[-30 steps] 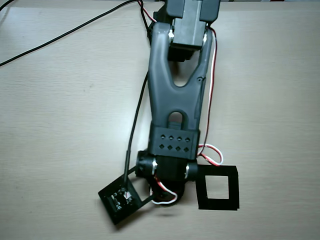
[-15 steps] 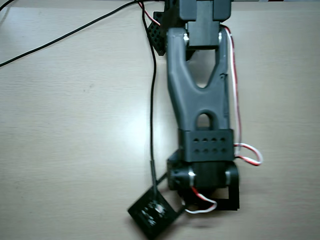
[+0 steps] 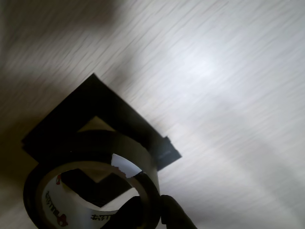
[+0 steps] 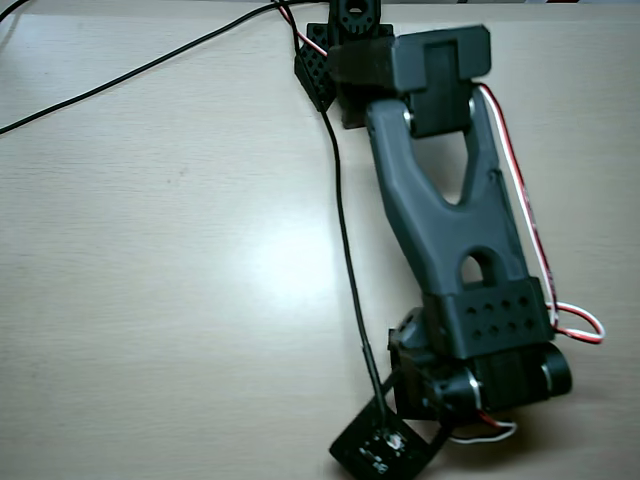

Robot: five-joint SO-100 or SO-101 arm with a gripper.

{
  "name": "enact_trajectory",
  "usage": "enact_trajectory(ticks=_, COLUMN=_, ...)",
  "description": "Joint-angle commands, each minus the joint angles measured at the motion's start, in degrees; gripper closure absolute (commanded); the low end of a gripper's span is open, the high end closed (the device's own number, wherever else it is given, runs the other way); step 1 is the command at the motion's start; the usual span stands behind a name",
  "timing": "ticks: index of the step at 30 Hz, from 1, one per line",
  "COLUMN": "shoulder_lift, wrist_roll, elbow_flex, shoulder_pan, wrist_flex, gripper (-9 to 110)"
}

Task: Grasp a tape and put it in the target area.

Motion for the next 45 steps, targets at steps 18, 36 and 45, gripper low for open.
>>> enact_trajectory(ticks=18, shoulder_lift=-10.7, wrist_roll=0.3, elbow_flex=-17.5, shoulder_pan=0.4, wrist_flex=5.9, gripper=101)
enact_trajectory(ticks=36, shoulder_lift=-6.4, wrist_roll=0.3, elbow_flex=-16.6, shoulder_pan=-0.4, wrist_flex=8.0, gripper=88)
enact_trajectory(ticks=45, shoulder_lift=5.6, wrist_roll=1.9, elbow_flex=-16.3, shoulder_pan=3.5, wrist_flex=10.4, gripper=89)
